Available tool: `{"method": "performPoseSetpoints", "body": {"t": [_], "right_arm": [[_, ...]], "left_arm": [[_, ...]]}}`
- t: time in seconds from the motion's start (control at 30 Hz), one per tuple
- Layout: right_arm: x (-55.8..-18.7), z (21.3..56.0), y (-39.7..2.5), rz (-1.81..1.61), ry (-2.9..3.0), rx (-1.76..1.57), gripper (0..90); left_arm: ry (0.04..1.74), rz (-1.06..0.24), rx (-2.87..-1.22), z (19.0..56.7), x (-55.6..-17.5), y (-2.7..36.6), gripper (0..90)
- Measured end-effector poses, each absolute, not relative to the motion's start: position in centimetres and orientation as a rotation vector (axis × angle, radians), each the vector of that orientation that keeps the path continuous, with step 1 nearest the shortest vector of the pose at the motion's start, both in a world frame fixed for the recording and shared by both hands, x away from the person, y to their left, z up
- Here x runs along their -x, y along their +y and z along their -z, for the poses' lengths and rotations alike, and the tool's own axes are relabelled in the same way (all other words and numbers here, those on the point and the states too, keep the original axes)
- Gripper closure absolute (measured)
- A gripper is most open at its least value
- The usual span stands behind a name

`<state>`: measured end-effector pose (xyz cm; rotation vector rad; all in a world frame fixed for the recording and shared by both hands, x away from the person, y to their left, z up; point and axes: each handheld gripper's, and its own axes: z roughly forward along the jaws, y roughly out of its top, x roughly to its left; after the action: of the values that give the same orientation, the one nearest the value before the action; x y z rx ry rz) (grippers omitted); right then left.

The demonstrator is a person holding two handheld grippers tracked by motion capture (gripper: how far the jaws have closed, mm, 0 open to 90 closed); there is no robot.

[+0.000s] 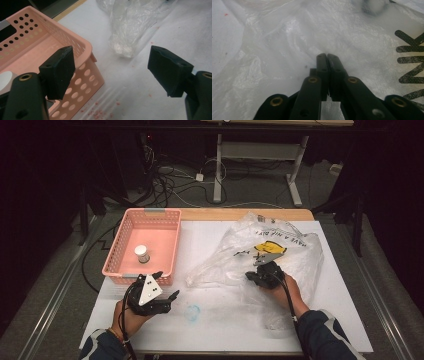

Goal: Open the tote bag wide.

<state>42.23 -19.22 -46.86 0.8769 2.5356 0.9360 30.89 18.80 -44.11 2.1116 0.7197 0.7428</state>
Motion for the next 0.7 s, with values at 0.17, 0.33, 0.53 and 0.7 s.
{"method": "performPoseSetpoints", "body": {"t": [0.17,0.33,0.53,0.7], "right_arm": [[-41.4,45.3,-19.0,-0.967,2.464,-0.838,90.0],[-40.3,43.0,-19.2,-1.047,2.374,-0.801,90.0],[-39.7,41.1,-19.6,-1.112,2.304,-0.792,90.0],[-39.0,38.9,-20.3,-1.18,2.188,-0.778,90.0]], "left_arm": [[0.724,-0.742,-2.109,44.1,-31.0,18.9,20.9],[0.721,-0.746,-2.111,44.1,-30.9,18.8,20.9],[0.729,-0.755,-2.101,43.8,-31.0,19.0,20.9],[0.742,-0.786,-2.075,43.0,-31.2,19.7,20.8]]}}
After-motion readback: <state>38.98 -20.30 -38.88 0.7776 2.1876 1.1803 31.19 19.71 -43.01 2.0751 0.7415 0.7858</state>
